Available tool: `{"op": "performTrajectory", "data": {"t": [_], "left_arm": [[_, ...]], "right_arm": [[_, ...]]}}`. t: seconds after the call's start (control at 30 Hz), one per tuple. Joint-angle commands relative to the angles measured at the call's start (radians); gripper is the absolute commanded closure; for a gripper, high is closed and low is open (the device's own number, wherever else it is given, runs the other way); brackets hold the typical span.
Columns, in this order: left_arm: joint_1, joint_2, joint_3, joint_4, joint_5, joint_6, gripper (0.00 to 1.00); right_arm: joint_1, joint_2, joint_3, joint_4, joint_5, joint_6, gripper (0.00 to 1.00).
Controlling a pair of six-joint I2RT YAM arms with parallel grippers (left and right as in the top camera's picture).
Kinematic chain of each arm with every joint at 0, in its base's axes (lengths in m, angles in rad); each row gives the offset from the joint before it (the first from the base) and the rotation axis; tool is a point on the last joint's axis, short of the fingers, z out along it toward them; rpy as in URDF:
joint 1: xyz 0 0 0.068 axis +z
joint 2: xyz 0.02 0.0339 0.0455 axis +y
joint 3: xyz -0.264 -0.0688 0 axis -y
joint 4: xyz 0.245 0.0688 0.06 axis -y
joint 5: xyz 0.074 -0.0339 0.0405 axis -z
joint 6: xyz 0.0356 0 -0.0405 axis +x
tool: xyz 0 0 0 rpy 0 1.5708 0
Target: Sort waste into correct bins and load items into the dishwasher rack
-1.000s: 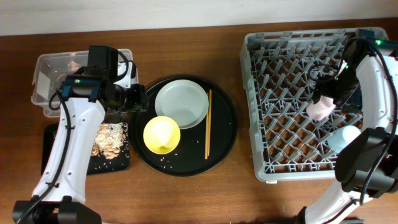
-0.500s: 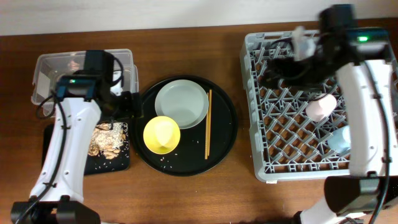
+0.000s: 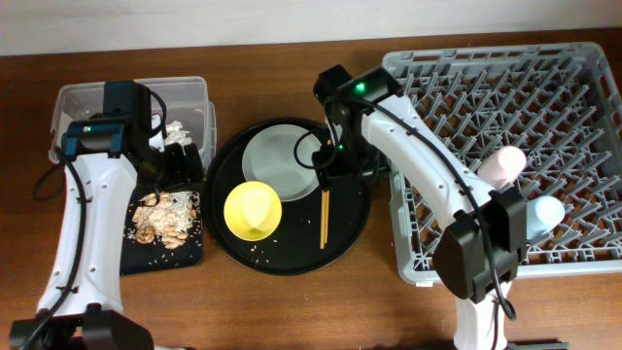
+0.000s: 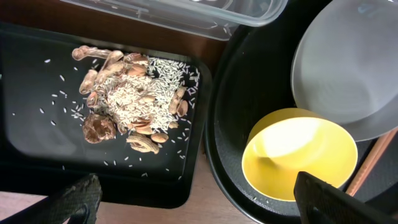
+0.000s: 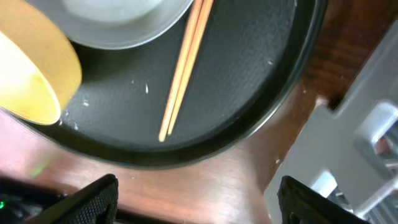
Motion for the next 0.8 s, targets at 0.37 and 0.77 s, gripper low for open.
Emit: {"op": "performTrajectory", "data": {"t": [0.37, 0.77], "left_arm": [[0.002, -0.014, 0.002, 0.0, -0.006, -0.014, 0.01], [0.002, -0.014, 0.002, 0.0, -0.006, -0.014, 0.01]], "right_arm": [[0.01, 0.013, -0.481, 0.528, 0.022, 0.117, 0.17], [0.009, 0.013, -0.527, 0.5, 0.133, 0.203, 0.69]]}}
